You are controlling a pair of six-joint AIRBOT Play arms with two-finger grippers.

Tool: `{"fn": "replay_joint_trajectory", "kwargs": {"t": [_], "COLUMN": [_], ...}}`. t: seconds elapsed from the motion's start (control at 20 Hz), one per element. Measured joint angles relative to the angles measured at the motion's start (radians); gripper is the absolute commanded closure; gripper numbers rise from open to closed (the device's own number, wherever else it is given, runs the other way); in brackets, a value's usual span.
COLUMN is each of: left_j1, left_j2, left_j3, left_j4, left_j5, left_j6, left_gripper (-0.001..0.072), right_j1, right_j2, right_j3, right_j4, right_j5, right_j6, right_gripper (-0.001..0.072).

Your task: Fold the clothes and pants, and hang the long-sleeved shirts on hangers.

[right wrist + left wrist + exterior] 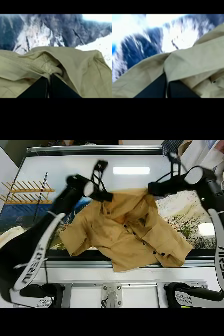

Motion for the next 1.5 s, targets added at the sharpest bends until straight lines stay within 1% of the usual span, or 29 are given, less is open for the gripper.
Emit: {"fn": "replay_joint_trajectory", "kwargs": {"t": [0.15, 0.35, 0.55, 0.7, 0.8, 0.9, 1.0, 1.05, 1.15, 1.3, 1.35, 1.4, 1.45, 1.5], "left_j1": [-0.014, -0.111, -0.216, -0.235, -0.201, -0.132, -0.038, 0.011, 0.094, 0.172, 0.189, 0.201, 0.210, 0.217], "left_j2": [0.158, 0.330, 0.468, 0.543, 0.568, 0.565, 0.529, 0.502, 0.436, 0.322, 0.283, 0.248, 0.212, 0.177], "left_j3": [0.142, 0.263, 0.247, 0.197, 0.148, 0.083, 0.004, -0.041, -0.135, -0.251, -0.280, -0.301, -0.314, -0.319], "left_j4": [-0.005, -0.001, 0.000, -0.002, -0.004, -0.024, -0.101, -0.164, -0.305, -0.461, -0.496, -0.518, -0.523, -0.533], "left_j5": [-0.066, -0.131, -0.154, -0.158, -0.164, -0.191, -0.232, -0.253, -0.282, -0.289, -0.288, -0.284, -0.286, -0.288], "left_j6": [0.019, 0.049, 0.057, 0.060, 0.050, 0.042, 0.043, 0.061, 0.115, 0.174, 0.185, 0.193, 0.200, 0.206], "left_gripper": [0.0695, 0.0695, 0.0694, 0.0695, 0.0694, 0.0694, 0.0694, 0.0694, 0.0695, 0.0694, 0.0694, 0.0694, 0.0695, 0.0695], "right_j1": [0.001, 0.001, 0.000, 0.001, 0.001, 0.002, 0.003, 0.003, 0.003, 0.003, 0.003, 0.003, 0.002, 0.000], "right_j2": [0.085, 0.243, 0.379, 0.437, 0.445, 0.433, 0.406, 0.386, 0.334, 0.215, 0.166, 0.122, 0.077, 0.040], "right_j3": [0.155, 0.254, 0.280, 0.285, 0.274, 0.233, 0.150, 0.097, -0.017, -0.132, -0.152, -0.165, -0.175, -0.182], "right_j4": [0.022, 0.096, 0.157, 0.183, 0.193, 0.202, 0.212, 0.212, 0.198, 0.163, 0.162, 0.162, 0.157, 0.166], "right_j5": [0.076, 0.137, 0.194, 0.241, 0.283, 0.327, 0.356, 0.360, 0.327, 0.183, 0.121, 0.064, -0.004, -0.056], "right_j6": [-0.011, -0.014, 0.032, 0.088, 0.112, 0.117, 0.101, 0.082, 0.047, 0.019, 0.014, 0.012, 0.011, 0.007], "right_gripper": [0.0692, 0.0692, 0.0691, 0.0691, 0.0693, 0.0691, 0.0691, 0.0691, 0.0691, 0.0688, 0.0652, 0.0478, 0.0223, 0.0089]}}
